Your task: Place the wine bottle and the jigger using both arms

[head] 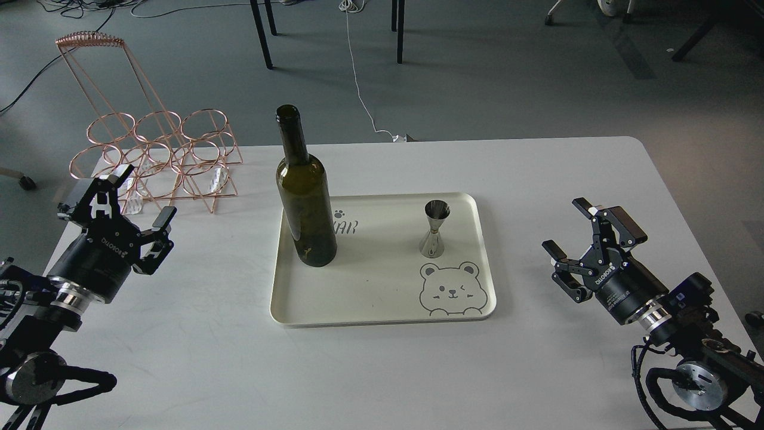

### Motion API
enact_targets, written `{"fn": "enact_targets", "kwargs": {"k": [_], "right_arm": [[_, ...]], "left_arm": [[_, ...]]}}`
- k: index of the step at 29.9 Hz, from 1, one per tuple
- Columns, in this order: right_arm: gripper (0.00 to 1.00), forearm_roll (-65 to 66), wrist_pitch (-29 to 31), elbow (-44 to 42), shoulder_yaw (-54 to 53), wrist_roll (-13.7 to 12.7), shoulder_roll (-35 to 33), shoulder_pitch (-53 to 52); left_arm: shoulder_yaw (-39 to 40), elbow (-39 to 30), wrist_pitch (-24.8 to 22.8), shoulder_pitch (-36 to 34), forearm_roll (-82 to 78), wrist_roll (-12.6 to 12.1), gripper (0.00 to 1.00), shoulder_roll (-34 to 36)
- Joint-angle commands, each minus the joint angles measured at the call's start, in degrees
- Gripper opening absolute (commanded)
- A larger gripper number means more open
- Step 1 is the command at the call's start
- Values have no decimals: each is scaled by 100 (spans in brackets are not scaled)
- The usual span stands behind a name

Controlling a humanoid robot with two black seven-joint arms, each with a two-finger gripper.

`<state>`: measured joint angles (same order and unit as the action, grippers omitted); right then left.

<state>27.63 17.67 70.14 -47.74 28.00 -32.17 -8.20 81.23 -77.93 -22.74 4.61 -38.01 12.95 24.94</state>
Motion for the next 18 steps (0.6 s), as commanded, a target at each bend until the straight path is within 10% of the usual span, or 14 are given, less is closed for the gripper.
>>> {"fn": "enact_targets", "kwargs": {"k": [1, 8, 18], "right_arm": [[98, -3, 9, 0, -7, 0, 9, 3], [98, 478, -26, 17, -95, 0, -17, -76], [98, 5205, -983, 8, -7, 0, -271, -770]], "left_arm": [[-2, -3, -19, 5, -13, 23, 98, 2], [-231, 58, -46, -4, 83, 67, 98, -24], [-231, 103, -55, -91, 312, 514, 98, -24]]}}
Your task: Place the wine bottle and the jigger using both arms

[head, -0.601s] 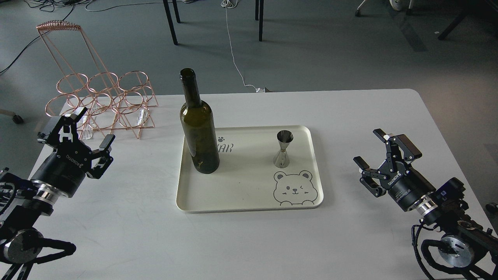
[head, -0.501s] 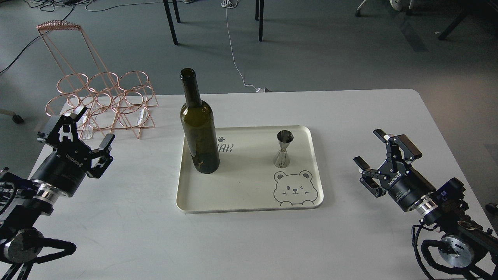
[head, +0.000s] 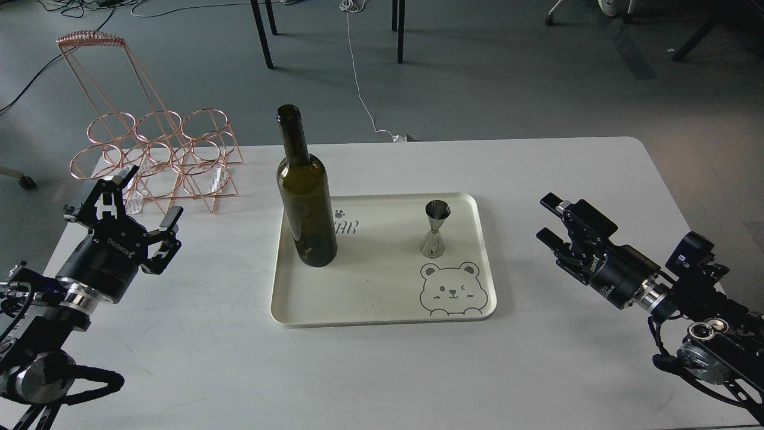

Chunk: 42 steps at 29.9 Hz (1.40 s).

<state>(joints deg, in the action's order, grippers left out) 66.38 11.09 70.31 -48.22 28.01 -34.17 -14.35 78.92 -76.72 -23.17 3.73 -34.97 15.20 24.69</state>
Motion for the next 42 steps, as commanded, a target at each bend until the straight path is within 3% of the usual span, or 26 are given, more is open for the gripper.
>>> {"fn": "enact_targets", "kwargs": {"k": [1, 4, 8, 12, 23, 34, 39, 42], "right_arm": [[98, 1847, -510, -8, 76, -1, -89, -190], [98, 3219, -1169, -34, 348, -1, -46, -313], [98, 4933, -1969, -358, 788, -1, 199, -603], [98, 5841, -2321, -728, 841, -1, 586, -832], [97, 5862, -2533, -1765, 1447, -1, 1553, -1921], [95, 5862, -2638, -2381, 1737, -1, 2125, -2045], [88, 5862, -2840, -2723, 1737, -1, 2327, -2054], [80, 5862, -2972, -2864, 1737, -1, 2424, -2054]], "left_arm": [[1, -19, -3, -3, 7, 500, 98, 9], [-8, -36, -3, -3, -1, 844, 98, 18], [-8, -36, 15, -3, -1, 880, 98, 9], [1, -71, 6, -3, -1, 897, 98, -8], [1, -89, 6, -3, -1, 933, 98, -8], [1, -98, 15, -3, -1, 933, 98, 9], [1, -98, 23, -3, -1, 933, 98, 1], [1, -98, 23, -3, -1, 933, 98, 0]]}}
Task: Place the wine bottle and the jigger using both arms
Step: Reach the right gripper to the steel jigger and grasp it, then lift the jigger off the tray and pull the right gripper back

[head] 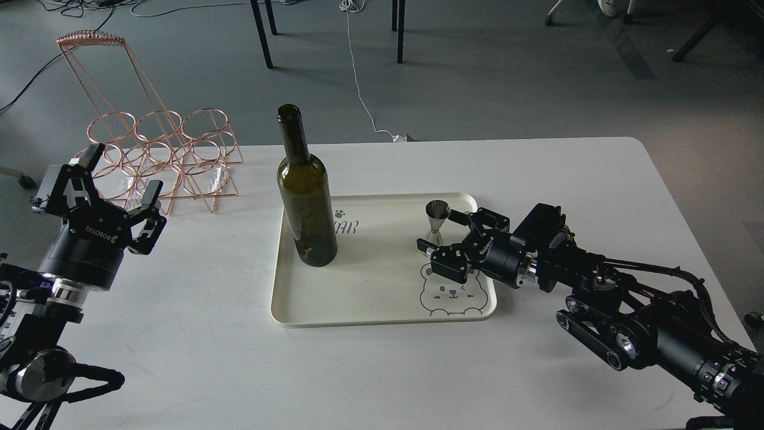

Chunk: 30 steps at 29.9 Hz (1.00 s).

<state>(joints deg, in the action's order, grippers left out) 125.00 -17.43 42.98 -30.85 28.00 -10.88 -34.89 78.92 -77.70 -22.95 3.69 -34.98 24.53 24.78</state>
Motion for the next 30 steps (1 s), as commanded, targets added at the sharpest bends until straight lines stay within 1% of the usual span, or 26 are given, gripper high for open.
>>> {"fn": "enact_targets", "kwargs": {"k": [1, 5, 10, 12, 13, 17, 21, 25, 30], "right_arm": [[76, 0, -121, -149, 0, 0, 104, -9], [57, 0, -164, -149, -9, 0, 113, -18], [40, 0, -208, -149, -9, 0, 104, -62], [27, 0, -243, -149, -9, 0, 104, -80], [25, 0, -252, -149, -18, 0, 104, -97], [20, 0, -401, -141, -35, 0, 95, -106], [20, 0, -551, -62, -114, 0, 51, -115], [21, 0, -551, 281, -631, 0, -19, -176], [21, 0, -516, 404, -1098, 0, -466, -168]], "left_arm": [[0, 1, 1, 0, 0, 0, 98, 1], [9, 1, 1, 0, 0, 0, 98, 10], [9, 1, 1, 0, 0, 0, 98, 10], [9, 1, 10, 0, 0, 0, 98, 1], [9, 1, 10, 0, 0, 0, 98, 1], [26, 1, 10, 0, 0, 0, 98, 10], [35, -8, 10, -9, 0, 0, 98, 10], [44, -105, 19, -9, 0, -9, 98, 18], [44, -140, 19, -9, 0, -9, 98, 53]]}}
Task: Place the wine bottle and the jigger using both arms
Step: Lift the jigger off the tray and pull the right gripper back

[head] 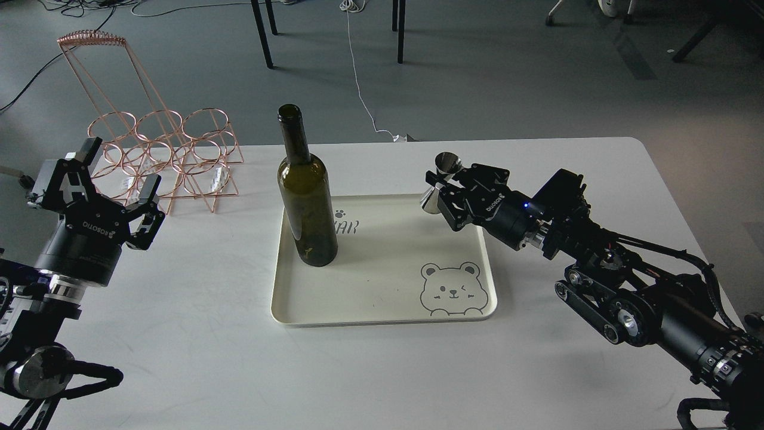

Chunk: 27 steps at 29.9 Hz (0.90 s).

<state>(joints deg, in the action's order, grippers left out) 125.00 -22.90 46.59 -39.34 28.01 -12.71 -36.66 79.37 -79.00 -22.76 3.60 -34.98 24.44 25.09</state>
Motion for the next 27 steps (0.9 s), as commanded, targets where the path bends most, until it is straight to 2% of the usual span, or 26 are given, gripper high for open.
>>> {"fn": "enact_targets", "kwargs": {"k": [1, 7, 12, 21, 27], "right_arm": [[21, 0, 49, 43, -354, -1, -406, 19], [22, -299, 6, -45, -496, -1, -1250, 299], [22, -774, -143, -221, -496, -1, -1602, 677], [22, -854, -504, -783, -452, -1, -1594, 1003], [23, -863, -496, -933, -399, -1, -1445, 1012]], "left_arm": [[0, -10, -9, 0, 0, 0, 98, 23], [9, -10, -18, 0, 0, 0, 98, 23], [-9, -19, -18, 0, 0, 0, 98, -12], [-9, -19, -35, -8, 0, 0, 98, 14], [-9, -19, -26, -8, 0, 0, 98, 14]]}}
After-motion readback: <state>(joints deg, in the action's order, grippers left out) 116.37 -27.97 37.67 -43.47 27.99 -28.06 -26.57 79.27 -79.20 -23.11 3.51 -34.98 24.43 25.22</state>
